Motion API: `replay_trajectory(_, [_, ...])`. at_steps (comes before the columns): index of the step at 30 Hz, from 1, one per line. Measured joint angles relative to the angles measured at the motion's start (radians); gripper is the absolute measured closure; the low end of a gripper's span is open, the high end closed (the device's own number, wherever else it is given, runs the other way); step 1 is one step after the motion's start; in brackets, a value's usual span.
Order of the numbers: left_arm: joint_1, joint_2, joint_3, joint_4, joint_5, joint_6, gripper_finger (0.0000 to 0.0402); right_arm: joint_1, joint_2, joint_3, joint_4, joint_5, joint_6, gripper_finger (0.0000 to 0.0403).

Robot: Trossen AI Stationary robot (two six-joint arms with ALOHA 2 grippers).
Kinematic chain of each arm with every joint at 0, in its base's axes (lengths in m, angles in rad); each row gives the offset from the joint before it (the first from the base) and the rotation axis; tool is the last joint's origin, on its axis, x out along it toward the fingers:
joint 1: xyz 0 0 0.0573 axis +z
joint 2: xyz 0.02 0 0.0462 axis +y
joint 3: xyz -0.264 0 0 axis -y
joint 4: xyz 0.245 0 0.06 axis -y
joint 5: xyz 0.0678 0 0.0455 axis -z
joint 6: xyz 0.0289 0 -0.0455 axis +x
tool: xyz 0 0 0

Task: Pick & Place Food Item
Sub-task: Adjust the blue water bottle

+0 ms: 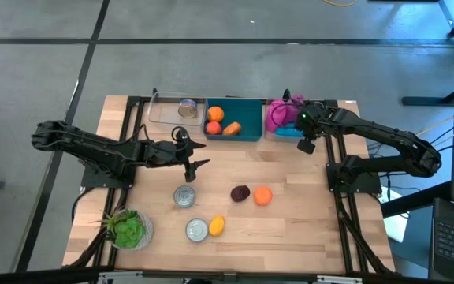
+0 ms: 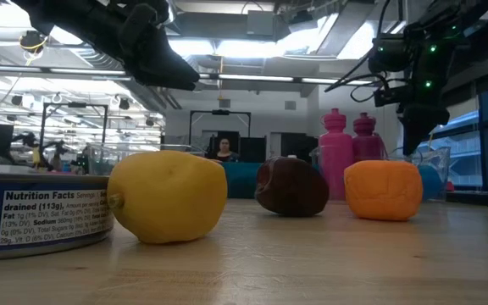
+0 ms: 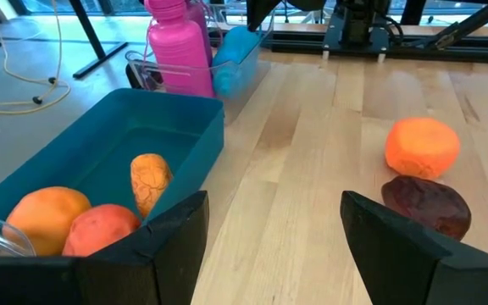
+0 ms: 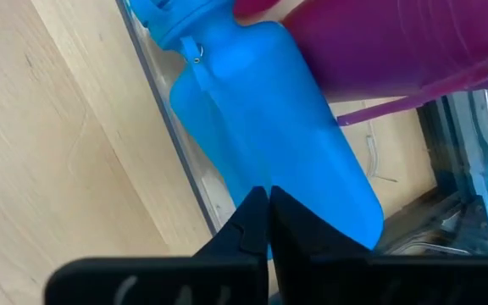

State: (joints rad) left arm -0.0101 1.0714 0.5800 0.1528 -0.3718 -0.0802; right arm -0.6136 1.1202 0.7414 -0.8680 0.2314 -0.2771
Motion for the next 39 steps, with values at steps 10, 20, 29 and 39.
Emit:
replay_trajectory(10, [0.000,0.000,0.000,0.000,0.000,-0.002,0.0141,0.000,-0.008,0.065,-0.060,0.012,0.004,0.0402])
replay_trajectory(20, [0.000,0.000,0.000,0.000,0.000,-0.002,0.0141,0.000,-0.009,0.240,-0.168,0.016,0.007,0.0402])
replay_trajectory(29, [0.000,0.000,0.000,0.000,0.000,-0.003,0.0141,0.000,-0.010,0.408,-0.240,0.016,0.007,0.0403])
replay_trajectory(39, [0.000,0.000,0.000,0.000,0.009,-0.003,0.0141,0.000,-0.010,0.492,-0.367,0.076,0.053,0.0403])
